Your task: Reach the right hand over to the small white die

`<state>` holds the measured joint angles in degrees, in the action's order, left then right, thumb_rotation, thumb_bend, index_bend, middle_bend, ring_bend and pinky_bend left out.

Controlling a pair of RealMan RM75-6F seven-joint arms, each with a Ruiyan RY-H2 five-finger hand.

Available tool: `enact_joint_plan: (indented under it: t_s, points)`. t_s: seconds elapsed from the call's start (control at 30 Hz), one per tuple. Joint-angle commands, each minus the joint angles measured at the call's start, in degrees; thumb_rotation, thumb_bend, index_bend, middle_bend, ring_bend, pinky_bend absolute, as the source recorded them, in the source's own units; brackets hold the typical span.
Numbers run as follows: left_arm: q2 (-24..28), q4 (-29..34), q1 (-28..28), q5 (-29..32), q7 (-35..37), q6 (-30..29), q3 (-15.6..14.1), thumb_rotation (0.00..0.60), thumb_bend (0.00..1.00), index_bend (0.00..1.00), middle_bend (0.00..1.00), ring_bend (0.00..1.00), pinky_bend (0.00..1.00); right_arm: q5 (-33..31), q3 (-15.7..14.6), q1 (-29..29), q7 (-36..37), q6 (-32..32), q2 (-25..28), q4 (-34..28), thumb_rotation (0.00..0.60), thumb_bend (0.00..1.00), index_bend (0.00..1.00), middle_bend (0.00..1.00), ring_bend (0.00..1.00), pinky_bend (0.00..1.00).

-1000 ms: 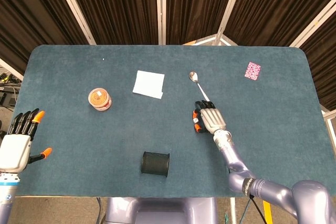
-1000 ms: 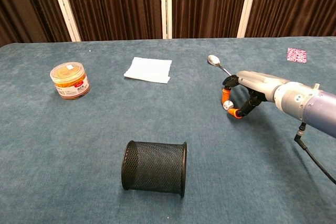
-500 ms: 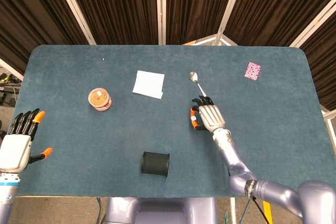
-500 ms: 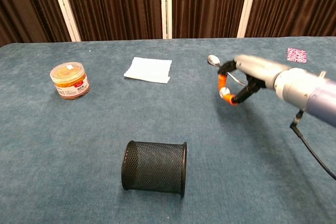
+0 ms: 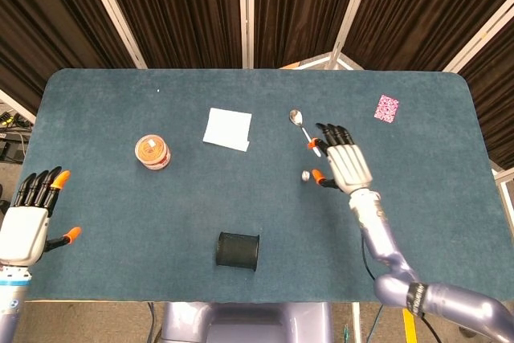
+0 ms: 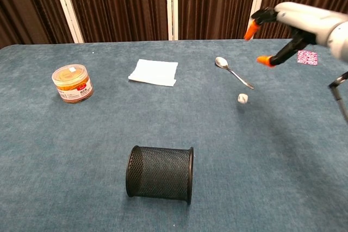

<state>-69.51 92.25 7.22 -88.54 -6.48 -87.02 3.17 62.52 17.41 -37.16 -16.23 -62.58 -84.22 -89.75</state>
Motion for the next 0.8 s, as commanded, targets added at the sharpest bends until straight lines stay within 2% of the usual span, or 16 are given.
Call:
enact_joint_plan:
  t_s: [0.03,0.2,0.27,0.33,0.47,0.53,0.6,0.8]
  points:
    - [0.2,0.3,-0.2,-0.6,0.1,-0.5,-0.2,0.600,0.04,0.00,0.00,0.00,0.00,0.5,-1.6,2.5,-1.4,-2.7,2.2,-3.6,0.600,0.25,0.31,0.03,0.00,0.00]
    - [0.3,0.6,-0.5,-1.4,0.2,-1.1,-0.6,0.600,0.04,0.00,0.00,0.00,0.00,3.4,-5.1,7.2,-0.3,-7.6,4.9,-7.6,0.600,0.25,0.30,0.02,0.00,0.00]
    - [0.4,0.7,-0.6,-2.0,0.1,-1.5,-0.8,0.600,0.04,0.00,0.00,0.00,0.00,5.7,-7.6,10.5,1.5,-10.7,6.3,-8.4,0.600,0.25,0.29,0.02,0.00,0.00]
    - [0.4,0.8,-0.9,-2.7,0.1,-1.9,-1.3,0.600,0.04,0.00,0.00,0.00,0.00,10.2,-11.5,15.3,4.2,-15.7,8.5,-8.5,0.600,0.25,0.28,0.01,0.00,0.00]
    - [0.4,0.8,-1.1,-3.2,0.7,-2.3,-1.5,0.600,0.04,0.00,0.00,0.00,0.00,15.6,-15.2,19.5,5.8,-20.4,10.9,-6.8,0.600,0.22,0.15,0.00,0.00,0.00]
    - [0.5,0.9,-1.1,-3.2,1.0,-2.4,-1.5,0.600,0.04,0.00,0.00,0.00,0.00,17.0,-15.9,20.6,6.1,-21.8,11.3,-6.5,0.600,0.22,0.09,0.00,0.00,0.00]
    - [0.6,1.0,-1.3,-3.3,1.2,-2.7,-1.5,0.600,0.04,0.00,0.00,0.00,0.00,18.5,-16.6,21.9,7.0,-23.4,11.7,-6.1,0.600,0.22,0.06,0.00,0.00,0.00]
    - [0.7,1.2,-1.7,-3.5,0.7,-3.4,-1.5,0.600,0.04,0.00,0.00,0.00,0.00,21.5,-17.6,24.6,10.0,-27.0,13.0,-5.4,0.600,0.21,0.04,0.00,0.00,0.00]
